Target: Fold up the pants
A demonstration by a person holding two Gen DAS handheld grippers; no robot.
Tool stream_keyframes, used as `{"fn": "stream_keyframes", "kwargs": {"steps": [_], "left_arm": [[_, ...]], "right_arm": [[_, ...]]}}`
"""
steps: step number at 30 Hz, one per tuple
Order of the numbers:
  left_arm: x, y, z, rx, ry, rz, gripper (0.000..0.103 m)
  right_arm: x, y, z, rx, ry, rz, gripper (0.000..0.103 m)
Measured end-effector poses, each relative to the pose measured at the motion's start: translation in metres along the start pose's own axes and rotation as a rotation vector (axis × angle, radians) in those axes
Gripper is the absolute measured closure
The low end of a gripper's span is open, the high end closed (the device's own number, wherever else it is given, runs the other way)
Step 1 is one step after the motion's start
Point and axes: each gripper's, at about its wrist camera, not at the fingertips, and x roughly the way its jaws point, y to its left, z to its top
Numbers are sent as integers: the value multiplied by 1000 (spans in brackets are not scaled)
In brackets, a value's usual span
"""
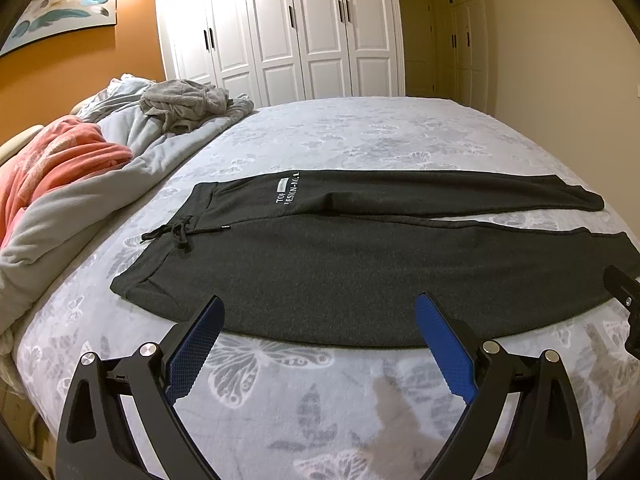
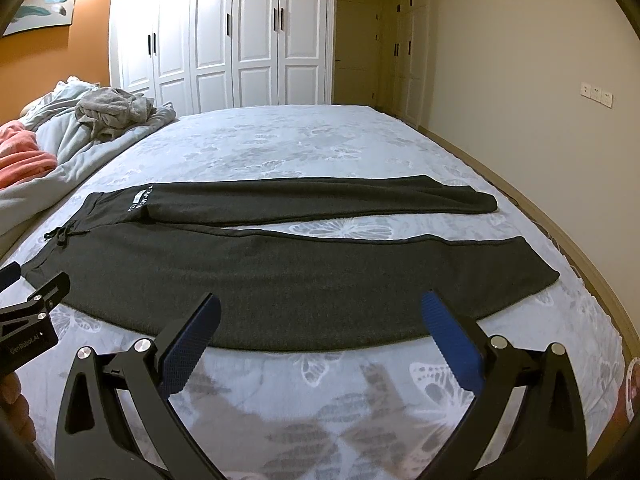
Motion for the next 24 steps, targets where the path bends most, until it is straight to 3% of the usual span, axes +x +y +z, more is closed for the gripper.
{"fn": "stream_keyframes", "kwargs": {"steps": [24], "left_arm": [[1, -2, -2, 3, -4, 11, 10]], "right_arm": [[0, -1, -1, 6, 1, 2, 5]]}}
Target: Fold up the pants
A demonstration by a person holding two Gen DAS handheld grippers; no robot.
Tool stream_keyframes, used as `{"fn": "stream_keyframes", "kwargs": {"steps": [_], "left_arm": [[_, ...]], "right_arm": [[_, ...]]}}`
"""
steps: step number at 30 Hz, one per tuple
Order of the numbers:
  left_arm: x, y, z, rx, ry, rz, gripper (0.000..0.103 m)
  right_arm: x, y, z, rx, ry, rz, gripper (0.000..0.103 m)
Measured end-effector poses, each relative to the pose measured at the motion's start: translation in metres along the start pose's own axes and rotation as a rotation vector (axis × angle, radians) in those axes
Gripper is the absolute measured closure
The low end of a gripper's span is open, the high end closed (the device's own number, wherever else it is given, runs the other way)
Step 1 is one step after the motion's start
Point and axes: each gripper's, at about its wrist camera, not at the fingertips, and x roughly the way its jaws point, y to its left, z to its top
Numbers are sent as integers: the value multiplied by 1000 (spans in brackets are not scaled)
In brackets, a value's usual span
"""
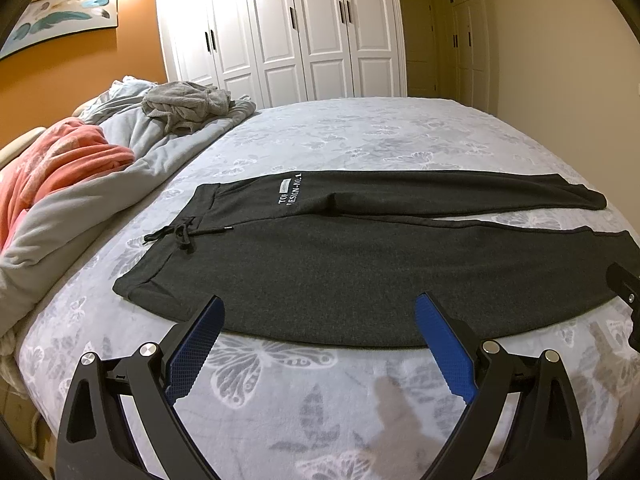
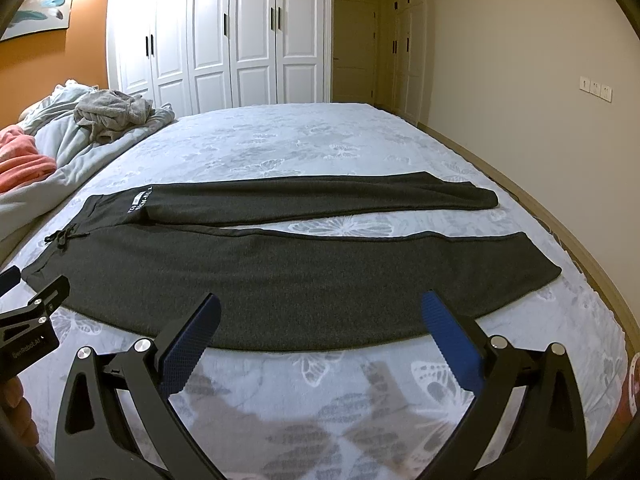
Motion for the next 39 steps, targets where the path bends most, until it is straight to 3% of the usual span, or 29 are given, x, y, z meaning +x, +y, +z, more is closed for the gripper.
{"fn": "stream_keyframes", "kwargs": {"steps": [32, 36, 39], "left_arm": [[0, 0, 0, 0, 5, -3, 10], [6, 10, 7, -14, 61, -59, 9], [20, 34, 31, -49, 131, -169, 8]], "right_arm": [[2, 0, 0, 2, 7, 2, 5], [8, -8, 5, 34, 49, 37, 5], [23, -37, 20, 126, 118, 94, 5]]}}
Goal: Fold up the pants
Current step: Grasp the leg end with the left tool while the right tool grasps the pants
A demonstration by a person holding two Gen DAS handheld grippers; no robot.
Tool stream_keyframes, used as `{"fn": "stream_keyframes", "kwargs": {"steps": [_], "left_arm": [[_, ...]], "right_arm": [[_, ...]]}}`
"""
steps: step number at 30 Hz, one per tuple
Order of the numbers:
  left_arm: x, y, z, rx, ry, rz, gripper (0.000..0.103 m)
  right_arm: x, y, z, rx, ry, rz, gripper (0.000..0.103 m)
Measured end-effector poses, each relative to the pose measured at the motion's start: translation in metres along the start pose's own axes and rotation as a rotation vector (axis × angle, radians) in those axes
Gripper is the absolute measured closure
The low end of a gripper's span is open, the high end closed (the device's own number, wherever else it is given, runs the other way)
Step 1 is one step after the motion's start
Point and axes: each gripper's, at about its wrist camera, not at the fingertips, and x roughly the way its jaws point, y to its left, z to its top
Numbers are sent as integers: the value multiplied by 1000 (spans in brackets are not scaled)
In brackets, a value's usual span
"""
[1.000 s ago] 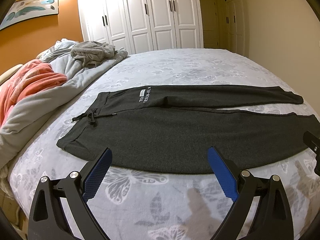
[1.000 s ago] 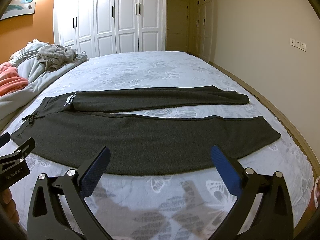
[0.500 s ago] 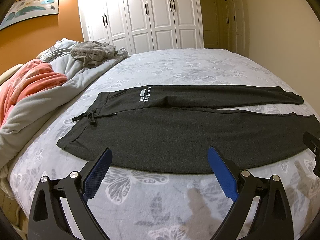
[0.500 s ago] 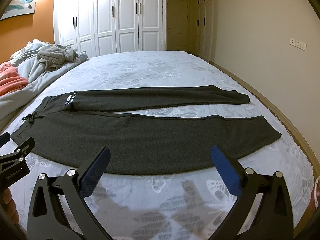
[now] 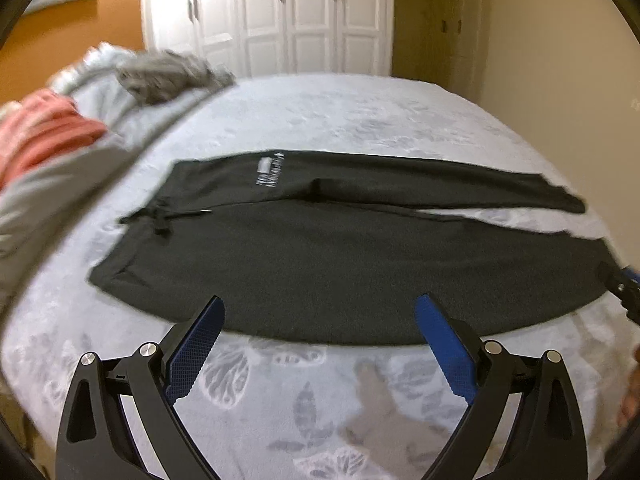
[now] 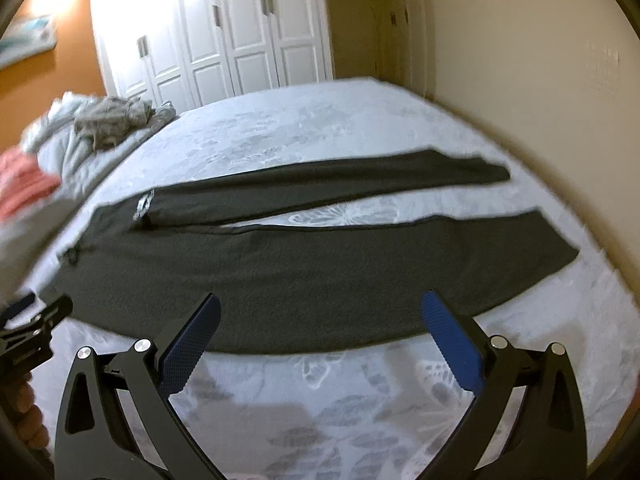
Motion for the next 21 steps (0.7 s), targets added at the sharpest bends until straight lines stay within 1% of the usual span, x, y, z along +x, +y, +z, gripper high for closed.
{"fn": "stream_keyframes", "kwargs": {"steps": [1, 2, 3, 4, 5, 7, 9, 10, 11, 13, 16, 17, 19, 21], "left_arm": [[3, 10, 10, -6, 5, -13, 8], [7, 25, 23, -14, -6, 8, 8], [13, 37, 34, -16, -18, 46, 8], [22, 52, 46, -16, -20, 83, 8], [35, 67, 58, -16, -10, 113, 8], [66, 101, 82, -46, 30, 179, 8], [98, 134, 104, -101, 74, 224, 8], [120, 155, 117, -145, 101, 230, 8], [138, 170, 127, -174, 125, 250, 8], [161, 192, 143, -248, 144, 278, 10], [204, 228, 168, -373, 176, 237, 10], [219, 239, 176, -418, 187, 244, 10], [241, 250, 185, -484, 190, 266, 10], [269, 257, 191, -522, 238, 251, 10]], "right_arm": [[5, -13, 9, 24, 22, 7, 5], [11, -29, 20, 51, 47, -19, 5], [16, -45, 30, 80, 62, -43, 5], [22, -70, 45, 118, 66, -59, 5], [27, -85, 56, 137, 63, -85, 5], [42, -127, 84, 170, 40, -196, 5], [58, -157, 106, 196, 25, -254, 5], [68, -171, 116, 216, 21, -276, 5], [86, -189, 130, 247, 26, -290, 5], [115, -208, 147, 306, 57, -268, 5], [158, -222, 165, 374, 104, -205, 5], [177, -222, 171, 402, 127, -176, 5], [203, -222, 181, 433, 152, -145, 5], [230, -224, 191, 462, 180, -111, 5]]}}
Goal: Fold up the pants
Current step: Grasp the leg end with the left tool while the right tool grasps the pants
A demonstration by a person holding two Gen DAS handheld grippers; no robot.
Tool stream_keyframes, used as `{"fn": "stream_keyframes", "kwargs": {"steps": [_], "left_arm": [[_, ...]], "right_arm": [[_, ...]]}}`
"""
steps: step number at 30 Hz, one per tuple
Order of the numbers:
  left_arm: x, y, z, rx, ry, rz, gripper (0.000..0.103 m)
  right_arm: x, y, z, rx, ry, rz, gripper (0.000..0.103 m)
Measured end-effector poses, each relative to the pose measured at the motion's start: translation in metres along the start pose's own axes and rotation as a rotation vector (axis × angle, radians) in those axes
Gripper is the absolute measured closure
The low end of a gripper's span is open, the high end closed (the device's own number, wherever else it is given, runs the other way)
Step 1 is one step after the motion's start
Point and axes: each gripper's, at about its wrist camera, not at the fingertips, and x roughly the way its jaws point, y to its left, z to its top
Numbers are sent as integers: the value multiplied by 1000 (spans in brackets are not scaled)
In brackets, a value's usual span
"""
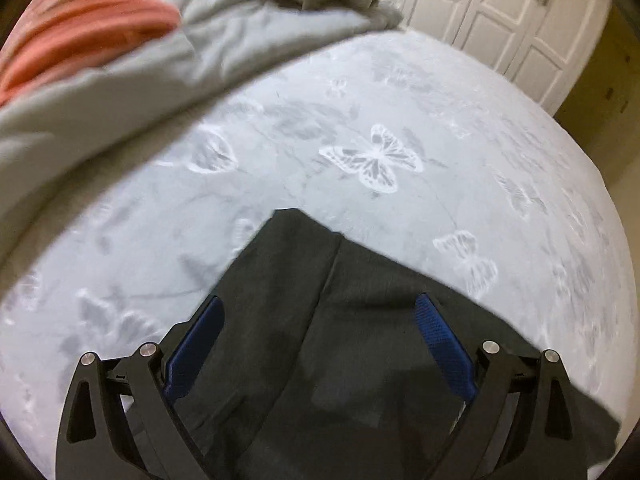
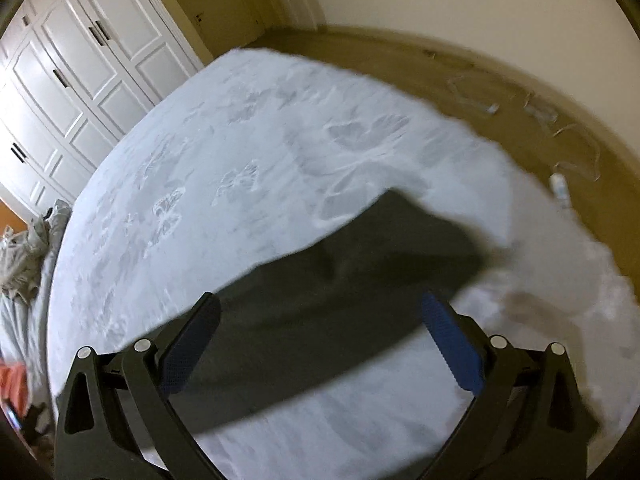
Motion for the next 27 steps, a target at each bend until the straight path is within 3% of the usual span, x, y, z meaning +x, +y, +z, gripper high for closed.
{"fn": "stream_keyframes", "kwargs": {"steps": [4, 6, 7, 8, 9, 10, 11, 15, 20, 24, 27], "left_arm": [[53, 4, 10, -98, 120, 12, 10], [58, -5, 10, -58, 62, 74, 11], [59, -11, 10, -23, 53, 95, 26], [58, -17, 9, 17, 30, 150, 54], [57, -19, 9, 41, 15, 194, 70], [55, -18, 10, 53, 10, 212, 84], [48, -14, 11, 43, 14, 163, 93], [3, 9, 11, 14, -23, 10, 96], [-87, 56, -15, 20, -113, -183, 96], [-145, 96, -54, 50, -152, -234, 96], [-161, 126, -92, 75, -127, -215, 96]], "right_arm": [[46, 16, 7, 25, 54, -40, 5], [71, 17, 4, 20, 110, -109, 5], [75, 20, 2, -9, 85, -152, 14], [75, 25, 2, -39, 57, -188, 26], [74, 31, 2, -75, 27, -221, 52], [70, 32, 3, -73, 10, -181, 88], [66, 29, 3, -48, 10, -135, 96], [26, 28, 2, -56, -75, -41, 97], [-62, 7, -22, -73, -177, 114, 97], [-126, -22, -56, -91, -238, 211, 97], [-151, -49, -87, -124, -224, 203, 96]]}}
